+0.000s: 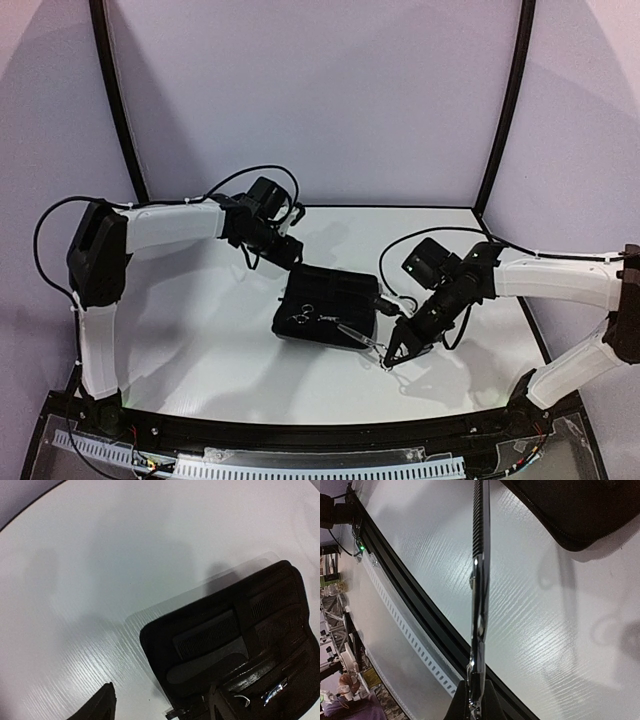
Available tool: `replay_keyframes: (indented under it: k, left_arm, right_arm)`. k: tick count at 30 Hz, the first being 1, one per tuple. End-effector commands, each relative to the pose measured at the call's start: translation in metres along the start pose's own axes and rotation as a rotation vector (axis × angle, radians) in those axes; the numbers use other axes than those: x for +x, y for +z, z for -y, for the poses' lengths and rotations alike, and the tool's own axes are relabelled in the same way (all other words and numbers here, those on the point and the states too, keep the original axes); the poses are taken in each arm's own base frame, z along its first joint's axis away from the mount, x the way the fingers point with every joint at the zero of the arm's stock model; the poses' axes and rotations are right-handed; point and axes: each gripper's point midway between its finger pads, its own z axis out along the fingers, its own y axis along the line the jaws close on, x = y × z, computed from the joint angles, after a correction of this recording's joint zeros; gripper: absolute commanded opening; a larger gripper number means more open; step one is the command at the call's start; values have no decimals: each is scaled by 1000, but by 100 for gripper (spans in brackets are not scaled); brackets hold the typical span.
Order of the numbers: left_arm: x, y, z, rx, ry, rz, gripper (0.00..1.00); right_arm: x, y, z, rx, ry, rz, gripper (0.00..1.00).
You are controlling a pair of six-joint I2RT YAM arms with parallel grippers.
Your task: Sort the hair-cutting tools
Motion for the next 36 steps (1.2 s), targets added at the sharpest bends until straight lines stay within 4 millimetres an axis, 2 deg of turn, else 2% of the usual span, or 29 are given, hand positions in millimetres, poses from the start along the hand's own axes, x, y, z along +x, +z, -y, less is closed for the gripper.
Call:
replay_keyframes:
  k: [1,4,6,8,10,12,14,16,18,20,22,28,31,36]
  left_arm:
    - [-32,-47,-11,-77,-125,85,84]
    - [-32,-76,-19,-118,-184,113,96]
    - [-23,-90,-23,-140,-235,121,98]
    - [-1,-104,-24,-140,-283,121,99]
    - [19,-110,-23,-124,-356,110,99]
    - [46,-113,-17,-86,-416,85,99]
    - [63,-112,-8,-32,-495,67,99]
    - [86,-98,7,60,-554,21,99]
    - [97,-86,19,126,-611,-10,98]
    - [108,-75,28,169,-648,-64,90]
    - [119,-63,38,200,-672,-124,85]
    - [121,-44,64,250,-665,-143,75]
    - [128,-32,71,222,-655,-183,67]
    - [143,-18,78,165,-635,-239,51]
  right_arm:
    - [-3,-8,-3,-70,-22,24,0]
    - [-4,-12,-1,-82,-35,17,0]
    - [-5,-13,6,-67,-43,8,0]
    - [-9,-14,15,-43,-51,5,0]
    - [-13,-15,25,-54,-17,-7,0]
    - [-19,-17,28,-106,1,-2,0]
    - [-25,-15,29,-136,3,-5,0]
    - [-27,-10,32,-139,9,-31,0]
    - [-27,-3,43,-110,35,-67,0]
    - [-26,2,49,-105,68,-94,0]
    - [-26,3,45,-135,79,-96,0]
    - [-13,2,35,-205,114,-81,0]
    - [-8,6,39,-211,111,-106,0]
    - [-11,15,47,-246,132,-118,0]
